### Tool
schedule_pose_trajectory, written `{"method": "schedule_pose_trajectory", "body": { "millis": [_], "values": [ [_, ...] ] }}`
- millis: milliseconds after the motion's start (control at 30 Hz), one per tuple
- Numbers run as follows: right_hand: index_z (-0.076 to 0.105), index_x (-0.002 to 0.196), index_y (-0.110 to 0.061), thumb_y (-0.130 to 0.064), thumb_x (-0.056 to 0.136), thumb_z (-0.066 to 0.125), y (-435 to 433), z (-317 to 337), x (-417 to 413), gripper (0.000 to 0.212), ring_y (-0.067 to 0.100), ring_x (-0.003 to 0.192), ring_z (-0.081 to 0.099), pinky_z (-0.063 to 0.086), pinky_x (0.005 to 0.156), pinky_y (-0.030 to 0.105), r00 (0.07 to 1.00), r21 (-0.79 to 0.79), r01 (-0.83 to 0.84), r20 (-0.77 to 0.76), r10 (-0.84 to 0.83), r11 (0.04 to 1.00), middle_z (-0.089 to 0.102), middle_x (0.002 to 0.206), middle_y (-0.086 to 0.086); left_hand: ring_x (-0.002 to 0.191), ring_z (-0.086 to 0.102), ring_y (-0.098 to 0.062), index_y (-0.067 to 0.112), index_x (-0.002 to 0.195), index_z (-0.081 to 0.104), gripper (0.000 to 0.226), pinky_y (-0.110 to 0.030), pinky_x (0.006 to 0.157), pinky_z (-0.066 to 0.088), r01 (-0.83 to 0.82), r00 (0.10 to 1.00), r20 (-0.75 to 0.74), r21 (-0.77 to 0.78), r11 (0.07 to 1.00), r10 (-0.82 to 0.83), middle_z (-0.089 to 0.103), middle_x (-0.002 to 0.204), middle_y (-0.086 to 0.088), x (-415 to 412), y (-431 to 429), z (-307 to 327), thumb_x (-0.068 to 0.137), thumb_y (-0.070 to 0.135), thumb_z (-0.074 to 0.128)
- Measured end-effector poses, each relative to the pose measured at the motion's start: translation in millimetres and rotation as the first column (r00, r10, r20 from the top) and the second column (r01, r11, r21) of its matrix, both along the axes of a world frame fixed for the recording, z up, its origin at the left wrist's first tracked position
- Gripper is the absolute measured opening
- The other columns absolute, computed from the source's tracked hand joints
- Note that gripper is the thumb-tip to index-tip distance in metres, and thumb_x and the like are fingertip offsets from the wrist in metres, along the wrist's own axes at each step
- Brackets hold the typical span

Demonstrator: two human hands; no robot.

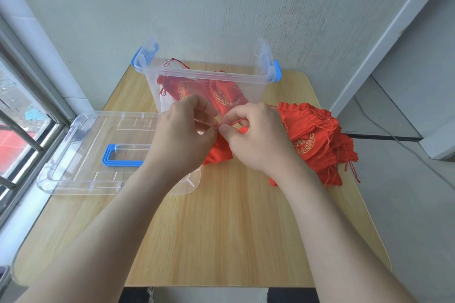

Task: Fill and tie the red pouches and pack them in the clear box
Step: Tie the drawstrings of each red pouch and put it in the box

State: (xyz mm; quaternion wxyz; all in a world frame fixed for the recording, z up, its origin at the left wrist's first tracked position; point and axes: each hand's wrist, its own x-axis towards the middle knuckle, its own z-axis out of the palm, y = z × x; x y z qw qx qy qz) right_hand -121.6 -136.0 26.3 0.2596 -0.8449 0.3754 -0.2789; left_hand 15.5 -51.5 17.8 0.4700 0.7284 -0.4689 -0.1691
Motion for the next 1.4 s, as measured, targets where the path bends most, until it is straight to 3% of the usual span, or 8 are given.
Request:
{"method": "schedule_pose_trajectory", "body": {
  "millis": [100,167,233,300,467,900,1233,1400],
  "values": [
    [0.08,0.081,-0.02,-0.014,0.091,0.076,0.7,4.0,1.2,0.012,-0.002,0.051,0.054,0.038,0.056,0.011,0.999,0.195,0.008,0.052,-0.018,0.981,0.051,0.044,-0.025,0.085,0.073,-0.001,0.017,0.096,0.069,0.021,-0.019,0.078,0.058,0.041,0.994,0.102,-0.067,0.997,-0.034,0.075,0.089,0.01,-0.5,-1.1,-0.4,0.083,0.006,0.08],
    [0.081,0.082,-0.019,-0.014,0.092,0.076,0.2,8.4,0.6,0.012,0.006,0.061,0.066,0.054,0.068,0.026,0.989,0.383,-0.024,0.142,-0.033,0.924,0.069,0.059,-0.012,0.084,0.071,-0.001,0.018,0.093,0.069,0.022,-0.014,0.077,0.055,0.016,0.993,0.119,-0.104,0.994,-0.003,0.074,0.086,0.011,-1.2,-1.0,0.5,0.08,0.013,0.086],
    [0.08,0.085,-0.018,-0.014,0.095,0.074,0.0,14.6,-3.1,0.013,-0.001,0.069,0.07,0.052,0.075,0.022,0.981,0.531,-0.064,0.188,-0.044,0.845,0.075,0.067,-0.011,0.082,0.069,0.0,0.018,0.087,0.068,0.022,-0.009,0.072,0.05,-0.03,0.992,0.119,-0.131,0.991,0.046,0.071,0.08,0.013,-2.3,-0.9,1.6,0.081,0.018,0.089],
    [0.076,0.088,-0.012,-0.011,0.099,0.069,1.0,18.8,-6.5,0.014,-0.005,0.05,0.059,0.044,0.059,0.011,0.975,0.633,-0.096,0.215,-0.056,0.768,0.063,0.052,-0.015,0.078,0.069,0.001,0.018,0.083,0.069,0.02,-0.008,0.069,0.05,-0.042,0.993,0.104,-0.121,0.992,0.055,0.071,0.076,0.015,-2.6,-1.2,0.2,0.082,0.014,0.088],
    [0.076,0.095,-0.008,-0.01,0.098,0.071,0.4,16.7,-5.0,0.007,0.001,0.037,0.048,0.037,0.046,0.018,0.953,0.749,-0.086,0.253,-0.164,0.657,0.054,0.046,-0.013,0.083,0.072,0.002,0.019,0.093,0.076,0.015,-0.018,0.08,0.057,0.035,0.993,0.118,-0.057,0.998,-0.028,0.076,0.085,0.014,-4.0,-3.4,-3.8,0.086,0.008,0.081],
    [0.079,0.097,-0.01,-0.015,0.098,0.074,3.9,14.2,-0.6,0.007,-0.002,0.043,0.053,0.041,0.045,0.011,0.941,0.719,-0.058,0.272,-0.203,0.692,0.058,0.05,-0.015,0.075,0.072,0.008,0.022,0.089,0.084,0.002,-0.006,0.068,0.051,-0.053,0.999,-0.006,-0.056,0.997,0.053,0.077,0.076,0.018,-0.2,-1.3,0.4,0.089,0.022,0.086],
    [0.082,0.098,-0.015,-0.023,0.097,0.076,1.7,12.2,-3.1,0.01,-0.01,0.051,0.06,0.044,0.047,0.009,0.955,0.657,0.007,0.219,-0.2,0.754,0.066,0.057,-0.021,0.085,0.074,-0.021,0.013,0.076,0.067,0.035,-0.052,0.095,0.056,0.082,0.959,-0.281,0.147,0.986,-0.038,0.079,0.084,-0.001,-2.0,2.3,10.0,0.094,0.028,0.041],
    [0.081,0.09,-0.015,-0.021,0.098,0.075,0.9,11.1,-4.1,0.011,-0.007,0.046,0.055,0.045,0.048,0.011,0.957,0.659,-0.019,0.23,-0.177,0.752,0.062,0.054,-0.018,0.071,0.071,-0.015,0.005,0.087,0.07,0.057,-0.037,0.081,0.057,0.16,0.941,-0.324,0.18,0.97,-0.095,0.077,0.073,-0.003,-6.2,1.1,12.6,0.111,0.046,0.038]
  ]
}}
